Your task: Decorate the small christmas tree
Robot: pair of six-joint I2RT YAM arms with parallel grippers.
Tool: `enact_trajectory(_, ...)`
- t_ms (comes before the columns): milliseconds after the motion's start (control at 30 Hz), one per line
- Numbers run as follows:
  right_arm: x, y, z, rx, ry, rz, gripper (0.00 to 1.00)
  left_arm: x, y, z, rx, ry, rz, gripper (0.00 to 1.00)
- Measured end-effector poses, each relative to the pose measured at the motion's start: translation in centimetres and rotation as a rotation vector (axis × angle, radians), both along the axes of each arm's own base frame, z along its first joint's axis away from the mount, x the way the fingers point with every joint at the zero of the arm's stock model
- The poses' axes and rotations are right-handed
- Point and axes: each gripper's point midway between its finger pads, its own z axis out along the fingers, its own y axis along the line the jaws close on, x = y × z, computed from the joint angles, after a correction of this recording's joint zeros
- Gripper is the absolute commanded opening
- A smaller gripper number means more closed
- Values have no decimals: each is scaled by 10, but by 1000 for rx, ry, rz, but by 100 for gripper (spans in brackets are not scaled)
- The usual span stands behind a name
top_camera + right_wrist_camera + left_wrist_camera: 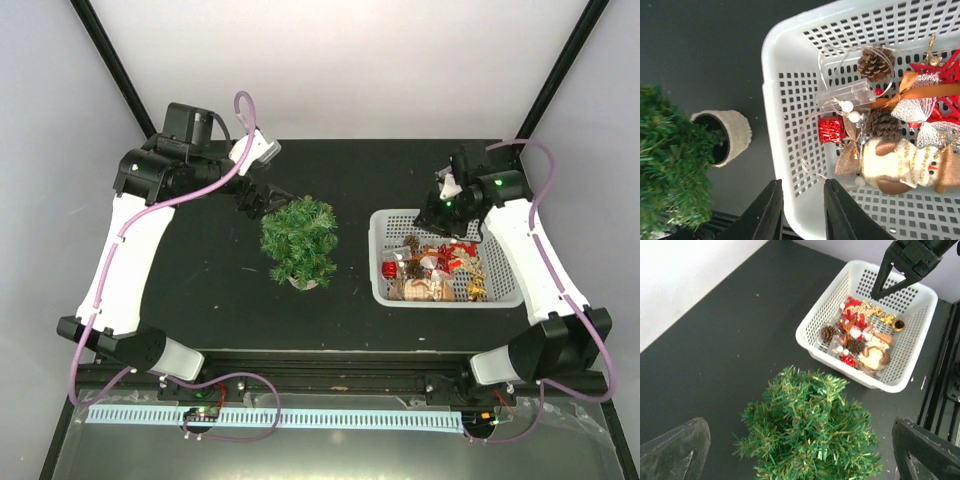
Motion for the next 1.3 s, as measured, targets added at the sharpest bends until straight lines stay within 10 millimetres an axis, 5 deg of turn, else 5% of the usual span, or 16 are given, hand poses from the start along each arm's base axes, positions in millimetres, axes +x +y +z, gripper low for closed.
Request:
enact_trajectory(367, 2, 41, -64, 67, 150, 100, 30, 6, 7, -40, 67, 93, 50, 99)
enact_trajectory(633, -20, 56, -132, 172, 350, 68, 35, 4, 11, -48, 85, 106, 64, 99)
enact_trajectory(1300, 5, 65, -160, 205, 374, -5, 37, 5, 14, -53, 97, 112, 85, 99)
